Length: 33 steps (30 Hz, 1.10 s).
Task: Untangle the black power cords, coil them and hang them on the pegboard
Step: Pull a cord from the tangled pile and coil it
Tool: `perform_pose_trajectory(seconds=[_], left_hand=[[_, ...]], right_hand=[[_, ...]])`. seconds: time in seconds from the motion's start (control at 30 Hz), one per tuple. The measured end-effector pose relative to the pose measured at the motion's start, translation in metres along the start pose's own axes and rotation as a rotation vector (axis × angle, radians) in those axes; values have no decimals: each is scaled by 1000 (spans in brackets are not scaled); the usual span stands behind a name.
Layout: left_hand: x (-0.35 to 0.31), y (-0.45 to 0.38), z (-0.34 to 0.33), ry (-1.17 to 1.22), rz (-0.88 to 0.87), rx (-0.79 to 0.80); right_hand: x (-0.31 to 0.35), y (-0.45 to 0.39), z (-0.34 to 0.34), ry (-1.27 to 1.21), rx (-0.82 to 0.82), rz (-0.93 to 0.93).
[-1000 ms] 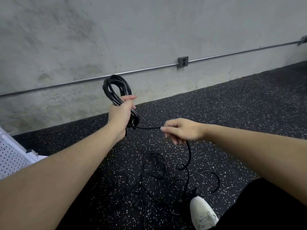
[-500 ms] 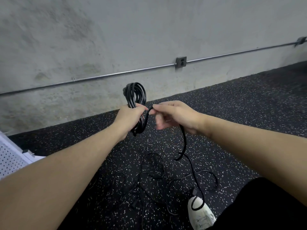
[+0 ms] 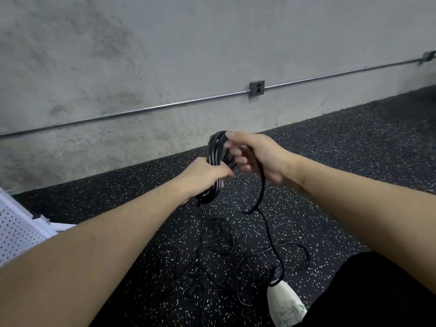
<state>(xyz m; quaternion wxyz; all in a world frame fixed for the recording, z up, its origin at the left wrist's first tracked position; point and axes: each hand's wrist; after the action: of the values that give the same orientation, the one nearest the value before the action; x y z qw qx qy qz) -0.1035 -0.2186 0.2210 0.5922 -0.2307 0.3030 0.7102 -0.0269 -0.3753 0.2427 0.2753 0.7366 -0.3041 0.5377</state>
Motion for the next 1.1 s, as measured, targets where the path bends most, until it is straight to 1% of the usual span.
perform_pose_trajectory(seconds=[0.03, 0.07, 0.1, 0.13, 0.23, 0.33, 0.37, 0.4, 0.5, 0.57, 0.63, 0.73, 0.8, 0.83, 0.9, 0.93, 1.03, 1.07, 1.1], left_hand=[[3, 0, 3, 19, 7, -18], [7, 0, 5, 36, 5, -42], [9, 1, 7, 43, -7, -58], [10, 2, 7, 52, -32, -54], [4, 12, -1, 158, -114, 46], [0, 15, -9, 335, -132, 143], [-2, 14, -12, 371, -143, 161], [-3, 13, -15, 387, -162, 160], [-4, 11, -20, 368, -208, 101], [-4, 12, -23, 413, -227, 139], [-3, 13, -27, 543, -229, 236], [-5, 13, -33, 731, -154, 338], [-8, 11, -34, 780, -142, 306], [-11, 11, -32, 803, -143, 278], [-13, 8, -28, 860, -145, 238], [-12, 6, -25, 890, -154, 225], [-9, 3, -13, 987, -184, 210], [-9, 2, -10, 1028, -191, 202], [-9, 2, -8, 1068, -189, 188]], right_hand=[[2, 2, 1, 9, 53, 28], [2, 3, 1, 48, 65, 78], [2, 3, 0, 109, 43, 143], [0, 3, -2, 177, -6, 215], [-5, -2, -6, 305, -155, 399], [-4, -6, -4, 351, -330, 521], [-3, -6, -3, 369, -360, 539], [-3, -6, -3, 330, -363, 526], [-7, -6, -11, -26, -324, 401], [-12, -9, -15, -128, -329, 380], [-13, -10, -15, -117, -320, 394], [-15, -11, -13, -116, -308, 365], [-19, -12, -13, -153, -321, 263], [-22, -12, -13, -171, -296, 169], [-30, -12, -8, -153, -164, -15], [-32, -12, -6, -156, -107, -57], [-39, -8, -2, -192, -12, -78], [-41, -5, -2, -176, 29, -98], [-43, -3, -1, -107, 65, -122]])
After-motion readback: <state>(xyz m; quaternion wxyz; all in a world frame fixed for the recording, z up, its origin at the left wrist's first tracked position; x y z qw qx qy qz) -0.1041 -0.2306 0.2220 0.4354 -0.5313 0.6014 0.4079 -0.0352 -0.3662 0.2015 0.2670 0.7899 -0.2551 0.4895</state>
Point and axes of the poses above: each hand's wrist, its own y-axis away from the middle knuckle, its own z-axis out of the back of the hand, x = y × z, and after that the axes turned 13 degrees about -y, right-handed
